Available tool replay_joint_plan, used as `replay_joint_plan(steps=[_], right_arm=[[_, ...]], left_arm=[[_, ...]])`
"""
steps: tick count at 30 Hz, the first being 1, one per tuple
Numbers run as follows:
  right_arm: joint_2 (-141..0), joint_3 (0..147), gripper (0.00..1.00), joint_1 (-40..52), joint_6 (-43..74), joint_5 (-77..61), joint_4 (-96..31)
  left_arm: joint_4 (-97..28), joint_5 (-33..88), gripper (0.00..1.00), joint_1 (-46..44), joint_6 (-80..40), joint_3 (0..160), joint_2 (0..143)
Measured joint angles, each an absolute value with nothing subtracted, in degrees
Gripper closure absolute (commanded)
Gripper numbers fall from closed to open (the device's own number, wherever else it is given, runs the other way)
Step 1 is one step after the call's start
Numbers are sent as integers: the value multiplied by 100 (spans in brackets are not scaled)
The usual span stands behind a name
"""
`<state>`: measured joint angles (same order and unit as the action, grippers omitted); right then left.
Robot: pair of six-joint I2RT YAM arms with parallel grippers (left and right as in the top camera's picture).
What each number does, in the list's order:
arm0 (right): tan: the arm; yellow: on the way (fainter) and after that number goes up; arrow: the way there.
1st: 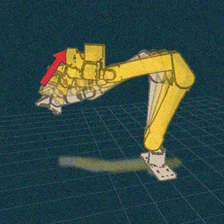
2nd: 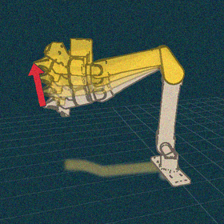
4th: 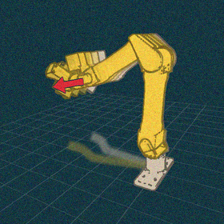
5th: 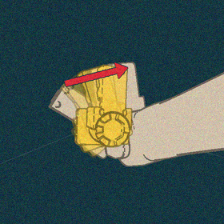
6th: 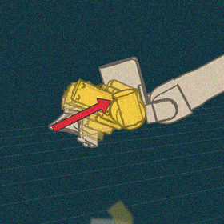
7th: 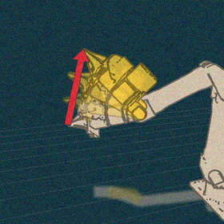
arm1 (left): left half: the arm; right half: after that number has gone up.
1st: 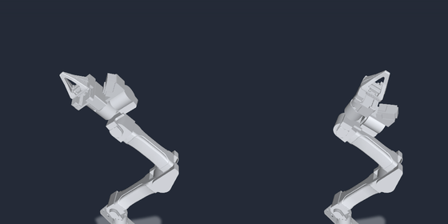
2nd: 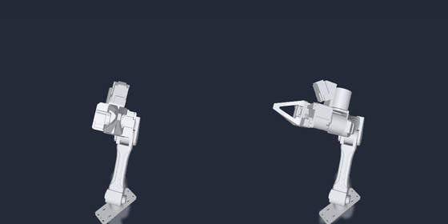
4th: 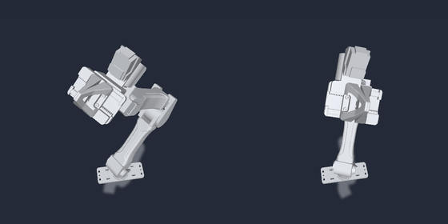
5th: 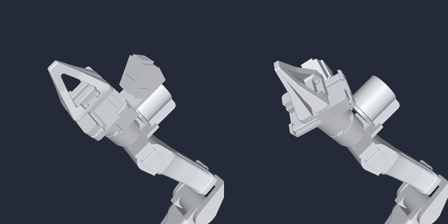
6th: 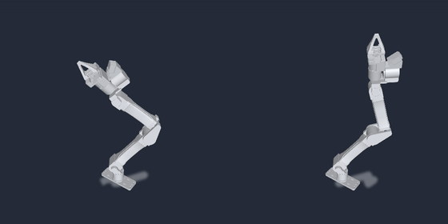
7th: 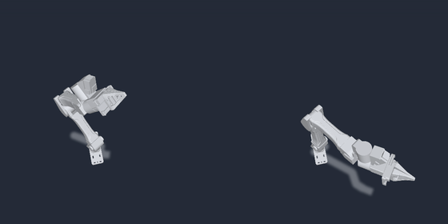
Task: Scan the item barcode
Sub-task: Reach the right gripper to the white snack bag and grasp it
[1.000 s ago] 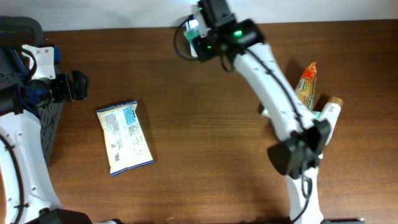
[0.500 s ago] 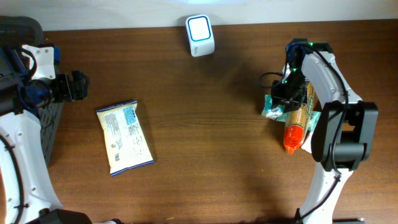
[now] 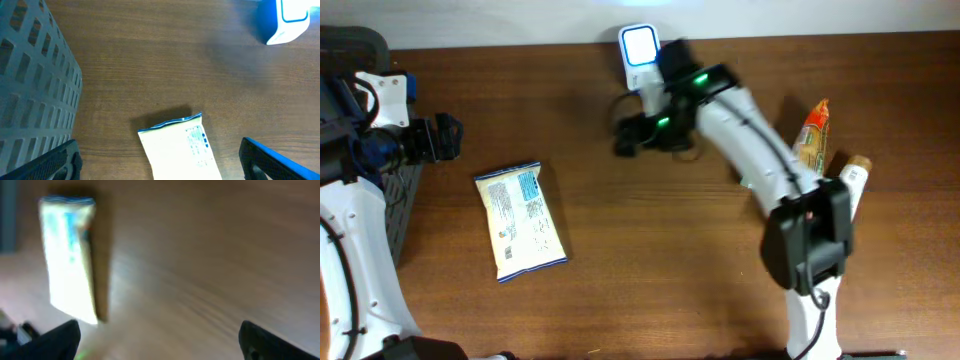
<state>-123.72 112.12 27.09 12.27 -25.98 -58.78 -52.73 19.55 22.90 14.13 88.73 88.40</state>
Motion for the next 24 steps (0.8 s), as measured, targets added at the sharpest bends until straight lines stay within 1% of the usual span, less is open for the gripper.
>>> replay_joint_plan(steps=[1, 2, 5, 8, 10, 15, 17, 20, 21, 24], right_arm=[[-12381, 11056, 3, 3076, 1282, -2661, -5666], [-12374, 10862, 4, 3459, 1400, -2709, -5024], [-12492, 10648, 5, 4180, 1813, -2759, -4012], [-12781, 10624, 9, 4543, 1992, -2773, -3450], [-13056, 10621, 14, 4711, 2112, -2707, -3363], [-13533, 10615, 14, 4768, 2257, -2648, -2858], [-13710, 10624, 19, 4801, 2255, -2663, -2716], [-13753, 10628, 35, 4812, 2257, -2644, -2696], [-13775, 10632, 38, 4827, 2281, -2609, -2687], [-13854, 10663, 40, 4980, 2268, -2578, -2493]], left_arm=[[-5266, 1955, 1, 2290, 1415, 8873, 8840], [-5262, 1953, 1, 2290, 1413, 8873, 8840], [-5266, 1955, 1, 2290, 1413, 8873, 8840], [-5269, 1955, 1, 2290, 1413, 8873, 8840], [-5269, 1955, 1, 2290, 1413, 8873, 8840], [-5266, 1955, 1, 2290, 1415, 8873, 8840], [-5269, 1955, 1, 2290, 1413, 8873, 8840], [-5269, 1955, 1, 2290, 1413, 8873, 8840], [-5264, 1955, 1, 2290, 1413, 8873, 8840], [-5269, 1955, 1, 2290, 1415, 8873, 8840]])
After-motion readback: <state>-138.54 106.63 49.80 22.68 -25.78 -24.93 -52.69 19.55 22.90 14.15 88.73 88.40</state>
